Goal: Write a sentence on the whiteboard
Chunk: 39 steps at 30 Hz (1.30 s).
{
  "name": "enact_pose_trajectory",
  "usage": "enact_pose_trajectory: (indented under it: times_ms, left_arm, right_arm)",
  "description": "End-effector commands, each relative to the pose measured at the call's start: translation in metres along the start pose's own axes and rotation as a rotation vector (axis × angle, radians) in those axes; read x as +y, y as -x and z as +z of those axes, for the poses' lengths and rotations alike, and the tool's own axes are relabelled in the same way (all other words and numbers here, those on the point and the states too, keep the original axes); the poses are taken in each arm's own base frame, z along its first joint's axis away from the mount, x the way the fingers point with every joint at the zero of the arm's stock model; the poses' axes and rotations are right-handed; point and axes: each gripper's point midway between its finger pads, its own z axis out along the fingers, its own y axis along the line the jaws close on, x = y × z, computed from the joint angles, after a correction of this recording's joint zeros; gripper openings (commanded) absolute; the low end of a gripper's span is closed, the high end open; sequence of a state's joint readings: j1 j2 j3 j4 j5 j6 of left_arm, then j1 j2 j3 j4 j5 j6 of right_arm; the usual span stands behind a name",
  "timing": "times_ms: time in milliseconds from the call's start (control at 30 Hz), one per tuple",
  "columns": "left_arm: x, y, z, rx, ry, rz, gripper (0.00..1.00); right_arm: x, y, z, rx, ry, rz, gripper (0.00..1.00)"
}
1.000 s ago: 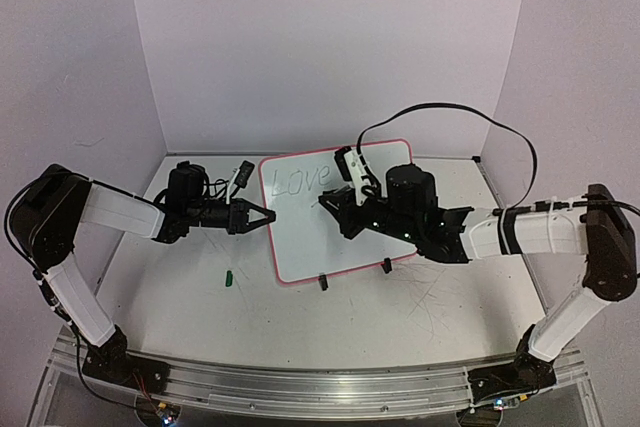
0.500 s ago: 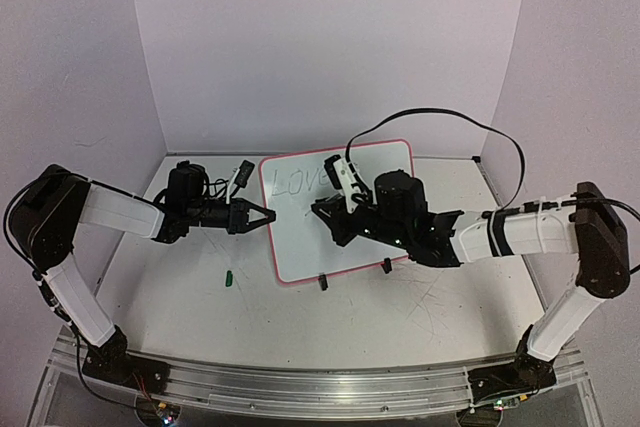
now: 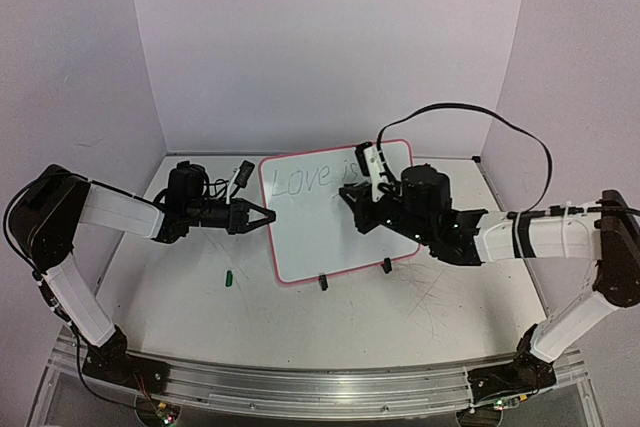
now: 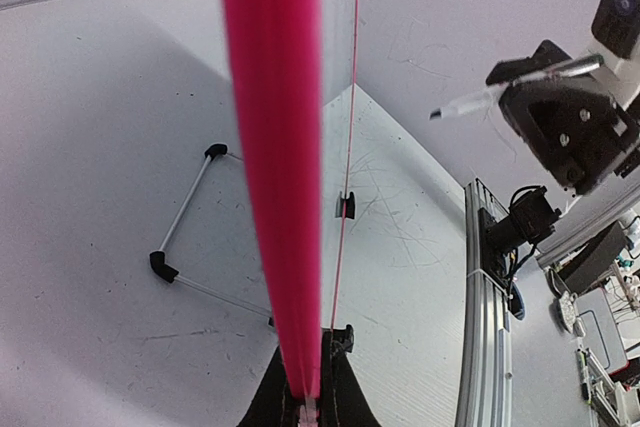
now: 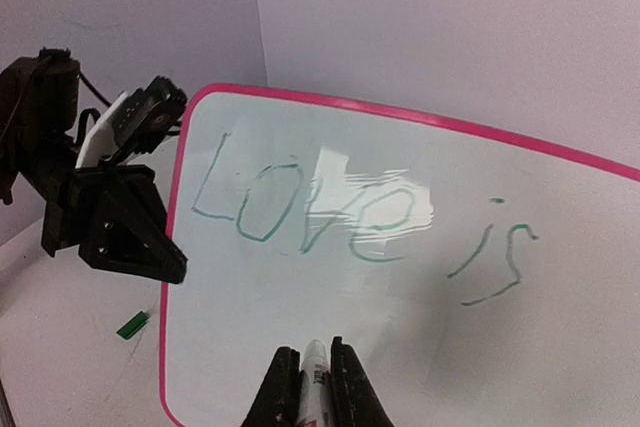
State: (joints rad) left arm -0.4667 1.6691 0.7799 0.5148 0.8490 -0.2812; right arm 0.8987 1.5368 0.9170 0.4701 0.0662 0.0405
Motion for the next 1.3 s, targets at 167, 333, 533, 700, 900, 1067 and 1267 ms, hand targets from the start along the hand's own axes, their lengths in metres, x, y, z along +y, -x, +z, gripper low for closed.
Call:
enact_pose_trajectory:
  times_ms: [167, 333, 533, 700, 900, 1067, 1267]
  left_arm:
    - [0.011, 0.022, -0.001, -0.051, 0.087, 0.088, 0.00]
    - [0.010, 0.022, -0.001, -0.053, 0.089, 0.090, 0.00]
    - [0.010, 0.022, -0.001, -0.052, 0.088, 0.089, 0.00]
    - [0.008, 0.022, -0.002, -0.052, 0.091, 0.093, 0.00]
    - [0.009, 0.021, -0.003, -0.050, 0.095, 0.096, 0.00]
    - [0.010, 0.021, -0.002, -0.048, 0.096, 0.094, 0.00]
    - [0.011, 0.019, -0.001, -0.044, 0.095, 0.088, 0.00]
  right_arm:
    - [-0.077, 0.038, -0.050, -0.140, -0.187, 0.029, 0.00]
    - [-0.094, 0.038, -0.060, -0.154, -0.291, 0.022, 0.00]
    - [-0.045, 0.029, -0.023, -0.045, -0.075, -0.017, 0.00]
    - [-0.030, 0.029, -0.007, -0.058, -0.085, -0.029, 0.00]
    - [-0.043, 0.042, -0.003, -0.091, -0.074, 0.006, 0.00]
    - [-0.019, 0.036, 0.001, -0.064, 0.053, -0.067, 0.00]
    - [0.022, 0.032, 0.018, -0.046, 0.152, -0.079, 0.00]
